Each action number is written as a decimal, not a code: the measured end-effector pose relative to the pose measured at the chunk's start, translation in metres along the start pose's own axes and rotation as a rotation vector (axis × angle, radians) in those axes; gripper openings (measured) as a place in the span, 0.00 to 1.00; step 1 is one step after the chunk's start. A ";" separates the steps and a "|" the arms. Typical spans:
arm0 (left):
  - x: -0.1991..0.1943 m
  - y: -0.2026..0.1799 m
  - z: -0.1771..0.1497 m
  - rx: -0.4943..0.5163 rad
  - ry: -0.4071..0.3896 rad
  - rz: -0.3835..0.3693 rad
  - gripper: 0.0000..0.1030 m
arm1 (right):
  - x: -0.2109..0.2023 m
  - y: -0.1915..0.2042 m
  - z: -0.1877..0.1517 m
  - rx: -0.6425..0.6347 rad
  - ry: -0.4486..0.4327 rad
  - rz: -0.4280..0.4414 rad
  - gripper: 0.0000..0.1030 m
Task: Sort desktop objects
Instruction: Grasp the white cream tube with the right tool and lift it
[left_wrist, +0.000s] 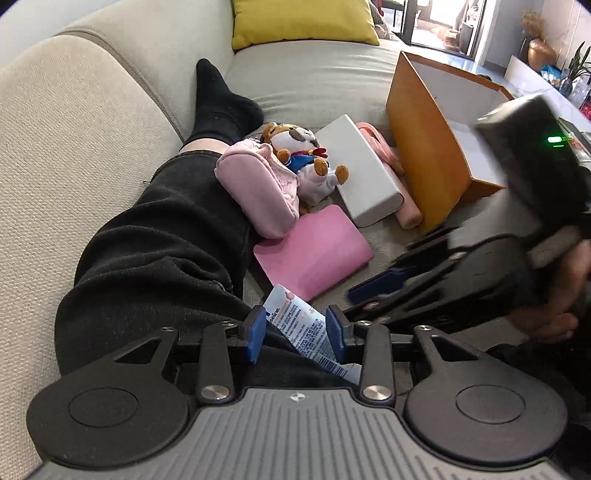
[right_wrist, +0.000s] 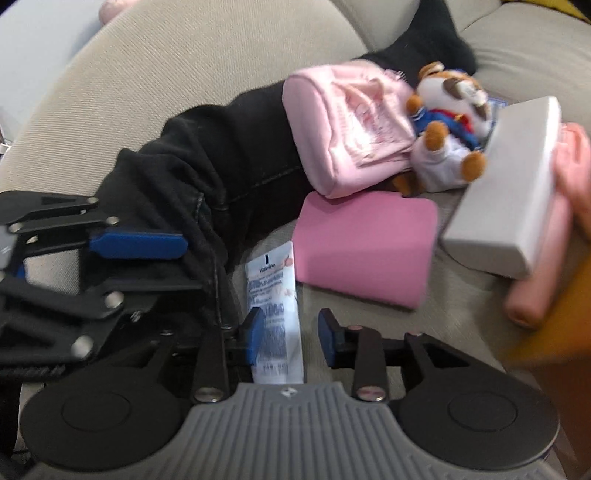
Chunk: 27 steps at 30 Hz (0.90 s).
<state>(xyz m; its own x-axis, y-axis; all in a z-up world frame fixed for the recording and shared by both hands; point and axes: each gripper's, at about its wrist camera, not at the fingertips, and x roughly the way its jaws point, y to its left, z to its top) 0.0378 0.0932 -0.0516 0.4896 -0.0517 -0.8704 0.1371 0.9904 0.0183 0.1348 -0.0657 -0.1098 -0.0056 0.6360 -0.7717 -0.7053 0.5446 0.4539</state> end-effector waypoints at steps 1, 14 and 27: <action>0.001 0.002 0.001 0.000 0.002 -0.006 0.41 | 0.006 -0.001 0.003 0.002 0.010 -0.001 0.35; 0.005 0.022 0.005 -0.019 0.011 -0.072 0.29 | 0.030 -0.002 0.009 0.039 0.076 0.091 0.19; 0.006 -0.009 0.007 0.123 -0.036 -0.043 0.30 | -0.090 0.030 -0.037 -0.151 -0.111 -0.203 0.15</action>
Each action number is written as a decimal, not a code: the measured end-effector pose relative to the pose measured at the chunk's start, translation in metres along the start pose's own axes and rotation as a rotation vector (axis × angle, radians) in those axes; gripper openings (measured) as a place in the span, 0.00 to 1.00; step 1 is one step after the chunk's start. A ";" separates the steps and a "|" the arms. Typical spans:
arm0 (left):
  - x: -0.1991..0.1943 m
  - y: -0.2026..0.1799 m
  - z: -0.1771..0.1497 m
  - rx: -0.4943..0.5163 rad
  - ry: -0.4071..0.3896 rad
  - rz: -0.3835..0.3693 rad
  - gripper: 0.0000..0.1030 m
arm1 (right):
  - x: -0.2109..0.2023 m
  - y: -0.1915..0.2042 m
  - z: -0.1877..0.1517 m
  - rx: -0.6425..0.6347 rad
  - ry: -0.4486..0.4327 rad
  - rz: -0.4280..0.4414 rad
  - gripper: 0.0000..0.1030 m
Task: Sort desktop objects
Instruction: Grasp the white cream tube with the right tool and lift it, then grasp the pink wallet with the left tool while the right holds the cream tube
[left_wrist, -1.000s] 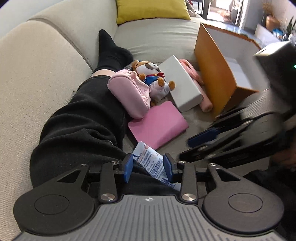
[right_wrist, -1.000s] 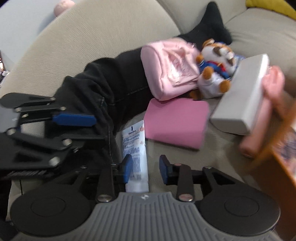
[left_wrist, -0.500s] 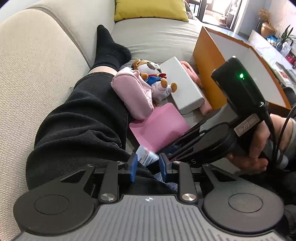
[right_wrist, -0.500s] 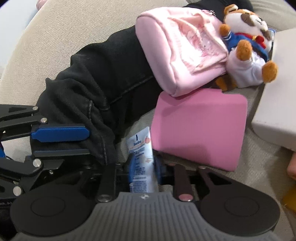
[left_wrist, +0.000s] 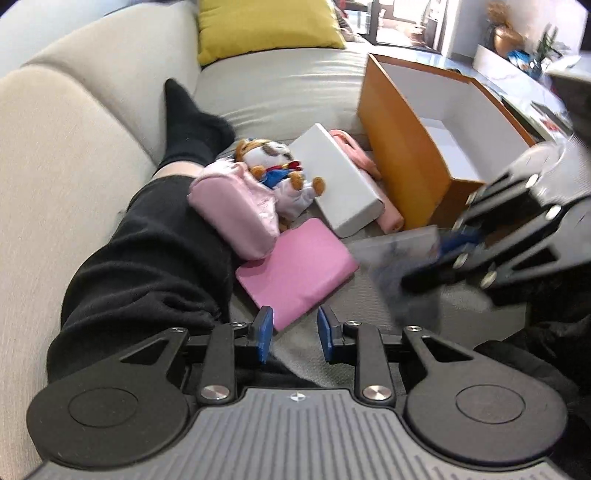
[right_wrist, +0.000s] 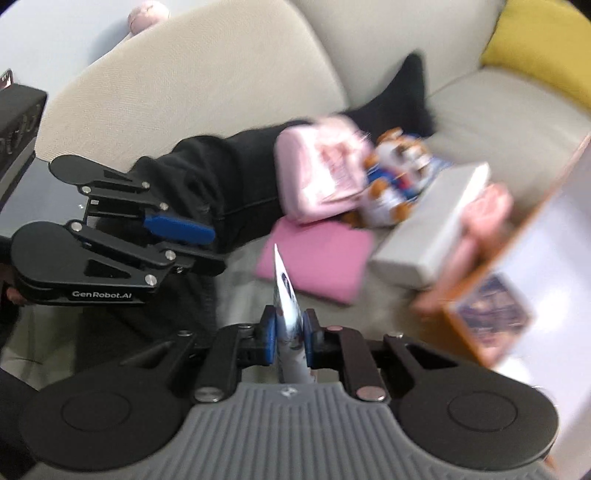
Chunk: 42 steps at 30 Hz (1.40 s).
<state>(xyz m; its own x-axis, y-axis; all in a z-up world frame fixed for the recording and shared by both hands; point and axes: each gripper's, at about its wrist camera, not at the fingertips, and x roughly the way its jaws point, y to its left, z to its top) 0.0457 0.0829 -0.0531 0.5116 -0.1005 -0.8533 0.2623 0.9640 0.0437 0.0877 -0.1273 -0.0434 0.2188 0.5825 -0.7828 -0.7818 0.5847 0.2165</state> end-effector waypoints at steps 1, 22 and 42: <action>0.004 -0.005 0.000 0.022 0.003 0.010 0.30 | -0.003 -0.001 -0.004 -0.020 -0.002 -0.043 0.15; 0.101 -0.091 -0.010 0.754 0.125 0.345 0.58 | -0.026 -0.037 -0.032 0.108 -0.018 -0.144 0.14; 0.100 -0.088 -0.008 0.747 0.037 0.377 0.24 | -0.024 -0.044 -0.052 0.114 0.030 -0.191 0.15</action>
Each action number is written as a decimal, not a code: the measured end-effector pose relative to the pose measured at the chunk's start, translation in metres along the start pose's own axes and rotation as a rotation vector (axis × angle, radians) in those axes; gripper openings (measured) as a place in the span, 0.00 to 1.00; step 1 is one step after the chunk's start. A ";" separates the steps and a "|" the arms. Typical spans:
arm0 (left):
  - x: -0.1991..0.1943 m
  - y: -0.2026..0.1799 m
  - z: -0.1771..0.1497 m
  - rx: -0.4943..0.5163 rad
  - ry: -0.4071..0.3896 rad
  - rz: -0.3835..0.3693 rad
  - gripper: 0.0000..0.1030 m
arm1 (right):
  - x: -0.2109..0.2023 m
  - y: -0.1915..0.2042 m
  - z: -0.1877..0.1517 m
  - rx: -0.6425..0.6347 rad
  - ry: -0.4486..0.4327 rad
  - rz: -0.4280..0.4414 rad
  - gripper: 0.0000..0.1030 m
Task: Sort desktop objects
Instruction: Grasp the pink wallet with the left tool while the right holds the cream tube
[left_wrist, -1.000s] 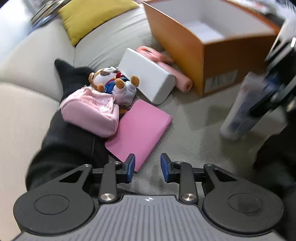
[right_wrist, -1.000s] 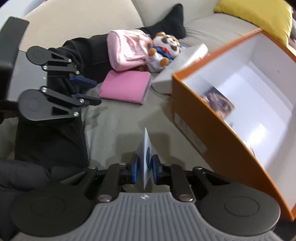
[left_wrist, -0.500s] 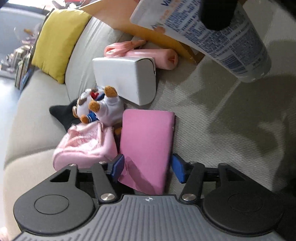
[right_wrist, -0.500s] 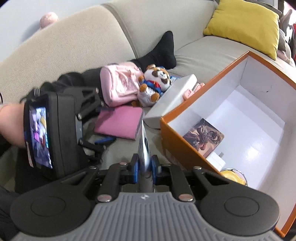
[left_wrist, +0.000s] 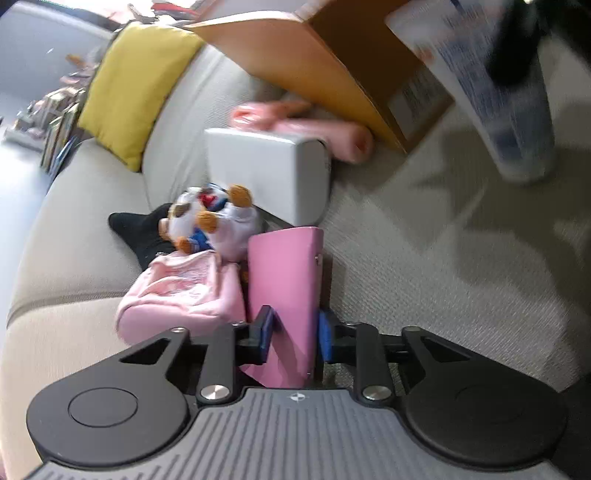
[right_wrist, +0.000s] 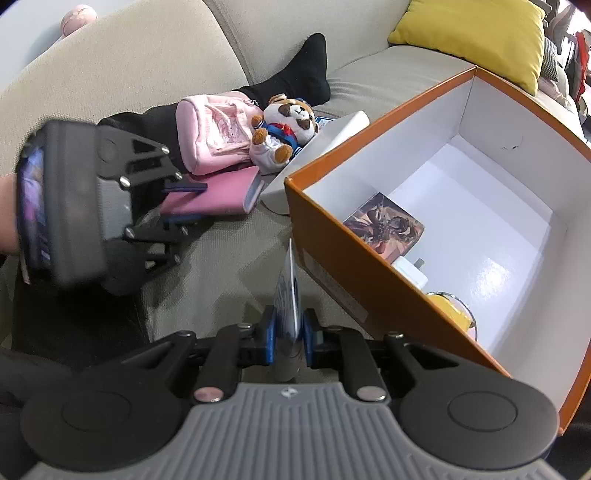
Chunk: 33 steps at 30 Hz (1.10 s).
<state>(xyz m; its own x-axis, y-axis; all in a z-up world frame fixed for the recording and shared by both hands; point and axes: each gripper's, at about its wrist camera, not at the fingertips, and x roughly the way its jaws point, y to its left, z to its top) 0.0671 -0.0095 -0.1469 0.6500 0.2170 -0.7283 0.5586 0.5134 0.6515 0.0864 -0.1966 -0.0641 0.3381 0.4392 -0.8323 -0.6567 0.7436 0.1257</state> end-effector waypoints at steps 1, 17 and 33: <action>-0.005 0.005 -0.001 -0.031 -0.008 -0.008 0.23 | 0.000 0.000 0.000 0.000 0.000 -0.001 0.15; -0.040 0.062 -0.028 -0.527 -0.002 -0.381 0.20 | 0.000 0.005 -0.001 -0.068 0.048 -0.022 0.16; -0.035 0.059 -0.043 -0.692 -0.036 -0.353 0.19 | 0.002 0.006 -0.002 -0.046 0.044 -0.002 0.16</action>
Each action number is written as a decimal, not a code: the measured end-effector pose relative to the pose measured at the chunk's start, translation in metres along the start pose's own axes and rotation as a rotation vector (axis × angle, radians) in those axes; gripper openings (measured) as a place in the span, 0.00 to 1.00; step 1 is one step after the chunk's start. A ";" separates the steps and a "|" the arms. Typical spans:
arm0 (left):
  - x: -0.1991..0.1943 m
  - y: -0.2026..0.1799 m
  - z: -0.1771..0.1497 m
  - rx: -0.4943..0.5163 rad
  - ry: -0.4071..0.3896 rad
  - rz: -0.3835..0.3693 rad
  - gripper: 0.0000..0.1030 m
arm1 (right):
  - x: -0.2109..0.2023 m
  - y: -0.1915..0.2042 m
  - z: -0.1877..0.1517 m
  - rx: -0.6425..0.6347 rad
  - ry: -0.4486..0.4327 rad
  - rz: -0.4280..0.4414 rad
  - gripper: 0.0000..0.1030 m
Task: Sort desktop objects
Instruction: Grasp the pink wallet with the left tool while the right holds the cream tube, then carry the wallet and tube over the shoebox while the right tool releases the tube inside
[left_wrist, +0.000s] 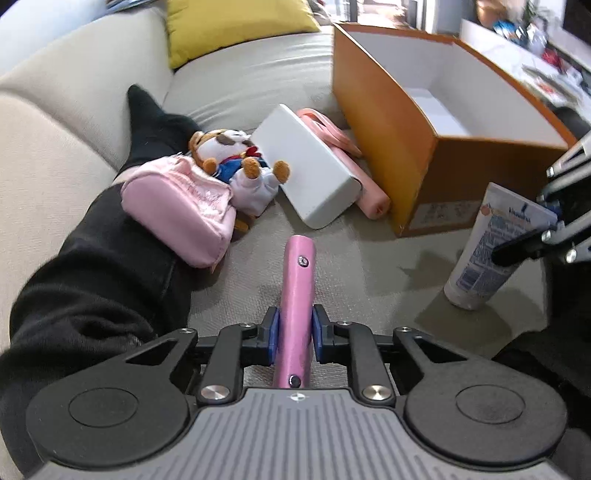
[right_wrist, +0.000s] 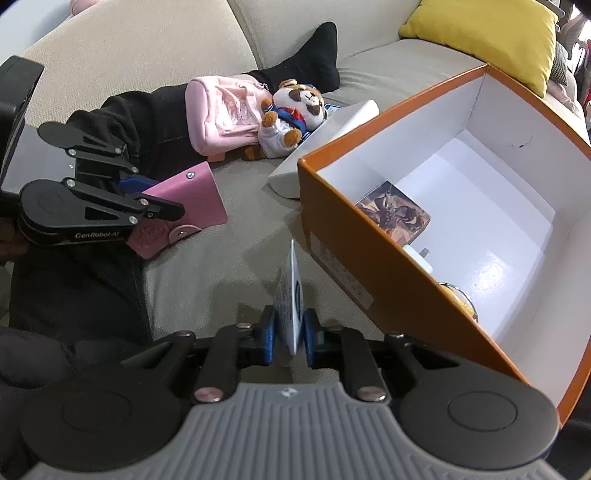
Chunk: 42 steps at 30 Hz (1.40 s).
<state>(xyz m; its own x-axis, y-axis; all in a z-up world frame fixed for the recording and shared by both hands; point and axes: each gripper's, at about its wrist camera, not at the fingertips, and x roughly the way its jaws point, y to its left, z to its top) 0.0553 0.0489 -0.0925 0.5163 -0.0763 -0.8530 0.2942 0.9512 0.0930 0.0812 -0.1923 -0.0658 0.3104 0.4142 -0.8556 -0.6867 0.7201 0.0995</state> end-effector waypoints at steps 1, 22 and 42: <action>-0.003 0.002 0.000 -0.016 -0.006 -0.004 0.19 | -0.002 0.000 0.000 0.000 -0.003 -0.003 0.15; -0.103 -0.004 0.030 -0.122 -0.236 -0.151 0.19 | -0.107 -0.021 0.017 0.074 -0.233 0.149 0.15; -0.064 -0.045 0.134 -0.099 -0.265 -0.428 0.18 | -0.137 -0.108 0.014 0.220 -0.263 -0.167 0.15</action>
<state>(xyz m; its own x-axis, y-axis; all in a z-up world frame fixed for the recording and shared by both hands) 0.1168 -0.0291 0.0273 0.5561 -0.5265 -0.6431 0.4528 0.8408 -0.2968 0.1224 -0.3193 0.0476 0.5841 0.3888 -0.7125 -0.4634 0.8804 0.1006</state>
